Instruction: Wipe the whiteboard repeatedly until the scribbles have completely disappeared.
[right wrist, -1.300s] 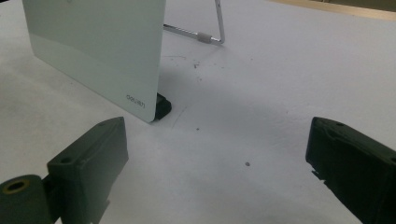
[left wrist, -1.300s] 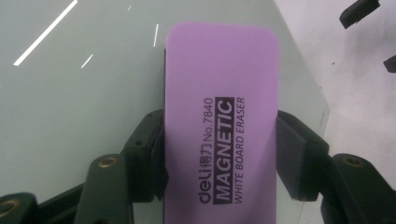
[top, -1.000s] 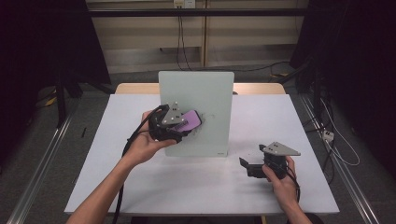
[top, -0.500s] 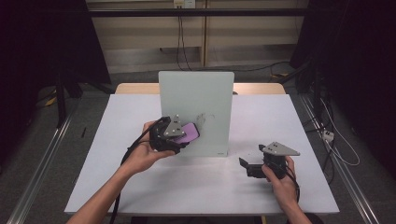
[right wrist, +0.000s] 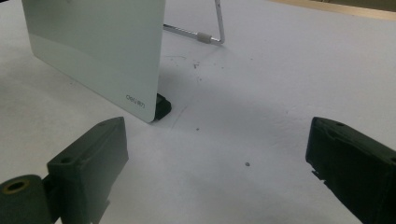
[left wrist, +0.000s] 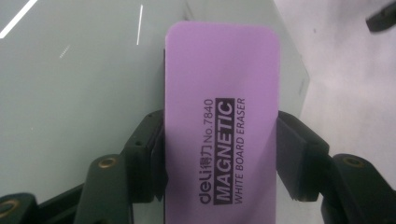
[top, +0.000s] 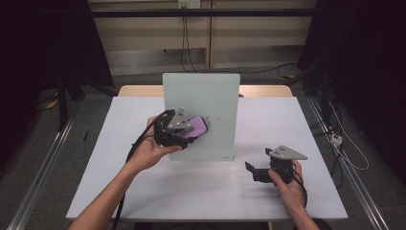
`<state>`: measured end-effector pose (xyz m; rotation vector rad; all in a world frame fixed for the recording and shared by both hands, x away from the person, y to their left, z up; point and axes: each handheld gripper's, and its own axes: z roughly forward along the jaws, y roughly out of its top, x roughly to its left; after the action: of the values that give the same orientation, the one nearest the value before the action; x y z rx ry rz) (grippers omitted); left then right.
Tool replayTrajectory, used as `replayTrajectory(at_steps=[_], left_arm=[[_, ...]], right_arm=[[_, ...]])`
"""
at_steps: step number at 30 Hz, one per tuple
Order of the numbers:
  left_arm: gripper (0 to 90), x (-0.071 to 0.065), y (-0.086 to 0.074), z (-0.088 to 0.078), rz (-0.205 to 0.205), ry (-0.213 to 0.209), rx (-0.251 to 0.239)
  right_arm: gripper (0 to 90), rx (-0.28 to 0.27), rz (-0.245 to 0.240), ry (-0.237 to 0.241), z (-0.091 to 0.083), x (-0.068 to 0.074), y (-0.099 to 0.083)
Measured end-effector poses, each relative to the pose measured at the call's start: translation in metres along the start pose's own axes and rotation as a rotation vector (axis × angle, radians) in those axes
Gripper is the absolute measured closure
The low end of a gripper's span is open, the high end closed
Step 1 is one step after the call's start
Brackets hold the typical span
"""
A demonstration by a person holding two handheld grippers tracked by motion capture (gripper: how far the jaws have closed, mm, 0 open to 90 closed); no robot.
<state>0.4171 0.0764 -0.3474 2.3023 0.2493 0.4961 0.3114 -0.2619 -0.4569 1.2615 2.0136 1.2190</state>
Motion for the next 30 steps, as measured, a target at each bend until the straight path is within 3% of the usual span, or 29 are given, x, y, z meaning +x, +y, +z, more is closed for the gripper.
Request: replayTrajectory(at_steps=[5, 13, 25, 30], left_arm=[[40.8, 0.005, 0.009, -0.002, -0.003, 0.012, -0.022], [40.8, -0.005, 0.014, 0.009, 0.029, 0.005, -0.004], [40.8, -0.025, 0.013, 0.032, 0.063, -0.062, 0.053], [40.9, -0.022, 0.018, 0.031, 0.066, -0.076, 0.066]], right_arm=[[5.5, -0.001, -0.001, 0.001, 0.000, 0.000, 0.000], [5.5, 0.000, -0.005, 0.001, 0.001, 0.001, 0.000], [5.6, -0.003, -0.005, 0.001, -0.001, 0.001, 0.000], [5.5, -0.002, -0.007, 0.002, 0.000, 0.001, 0.000]])
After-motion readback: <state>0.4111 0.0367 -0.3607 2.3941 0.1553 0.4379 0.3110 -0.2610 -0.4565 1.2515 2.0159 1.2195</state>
